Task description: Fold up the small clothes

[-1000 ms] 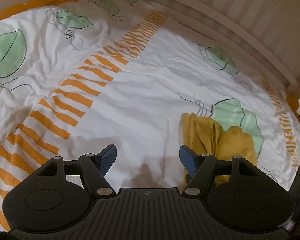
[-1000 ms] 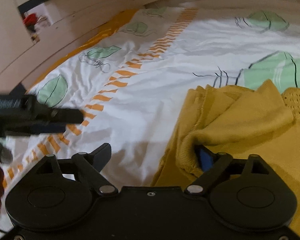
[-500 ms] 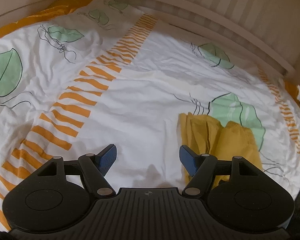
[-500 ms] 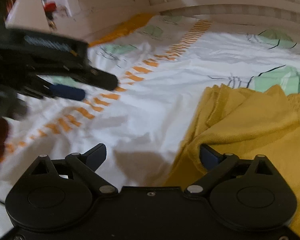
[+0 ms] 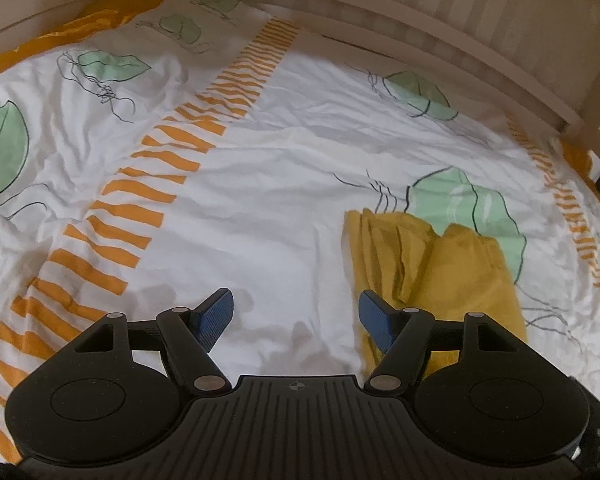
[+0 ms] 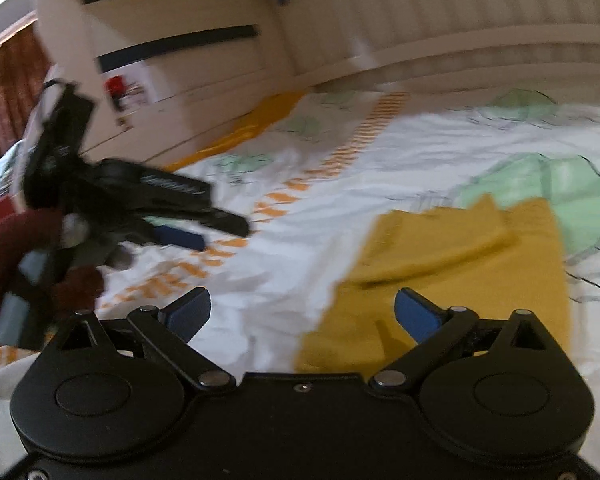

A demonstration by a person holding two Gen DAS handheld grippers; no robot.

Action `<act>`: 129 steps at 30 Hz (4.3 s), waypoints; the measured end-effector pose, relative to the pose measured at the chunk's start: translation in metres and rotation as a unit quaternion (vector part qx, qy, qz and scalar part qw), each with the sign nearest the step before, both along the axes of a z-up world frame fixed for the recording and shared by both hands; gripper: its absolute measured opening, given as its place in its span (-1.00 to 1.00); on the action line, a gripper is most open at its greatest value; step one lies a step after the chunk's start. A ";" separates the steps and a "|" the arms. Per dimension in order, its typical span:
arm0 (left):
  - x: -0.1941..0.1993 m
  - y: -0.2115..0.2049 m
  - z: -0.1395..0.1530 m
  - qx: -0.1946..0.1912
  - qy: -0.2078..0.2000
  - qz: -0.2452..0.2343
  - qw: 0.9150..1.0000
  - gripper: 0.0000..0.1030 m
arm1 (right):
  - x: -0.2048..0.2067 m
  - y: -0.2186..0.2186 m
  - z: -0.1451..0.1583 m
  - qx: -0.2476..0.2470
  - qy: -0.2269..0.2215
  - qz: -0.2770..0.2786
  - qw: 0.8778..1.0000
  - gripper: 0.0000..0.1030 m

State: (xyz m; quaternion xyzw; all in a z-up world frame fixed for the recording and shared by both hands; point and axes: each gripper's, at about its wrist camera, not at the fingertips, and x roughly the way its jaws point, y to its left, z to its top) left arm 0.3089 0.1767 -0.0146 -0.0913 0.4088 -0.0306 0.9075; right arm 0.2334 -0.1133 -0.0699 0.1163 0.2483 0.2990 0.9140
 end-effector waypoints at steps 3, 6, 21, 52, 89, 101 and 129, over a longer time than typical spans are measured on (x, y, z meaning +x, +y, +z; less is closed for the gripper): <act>0.000 -0.005 -0.003 0.002 0.005 -0.010 1.000 0.32 | 0.006 -0.011 -0.010 0.016 0.030 -0.011 0.999 0.93; 0.000 -0.009 -0.007 0.001 0.011 -0.015 1.000 0.32 | 0.004 0.000 -0.012 -0.026 0.015 0.005 1.000 0.92; 0.000 -0.013 -0.011 0.001 0.020 -0.020 1.000 0.33 | -0.017 0.093 -0.039 -0.401 -0.163 0.098 0.896 -0.24; -0.007 -0.078 -0.054 0.039 0.055 -0.100 0.993 0.32 | 0.050 -0.031 -0.005 -0.132 0.016 -0.019 0.991 0.28; -0.002 -0.064 -0.074 -0.038 0.081 -0.106 0.990 0.36 | 0.143 -0.112 -0.020 -0.011 0.106 -0.093 0.990 0.95; 0.004 -0.076 -0.085 -0.064 0.088 -0.120 0.987 0.75 | 0.159 -0.114 -0.067 0.069 0.189 -0.046 0.978 0.99; 0.020 -0.091 -0.092 -0.190 0.087 -0.127 0.970 0.51 | 0.180 -0.119 -0.079 0.126 0.181 0.013 0.975 1.00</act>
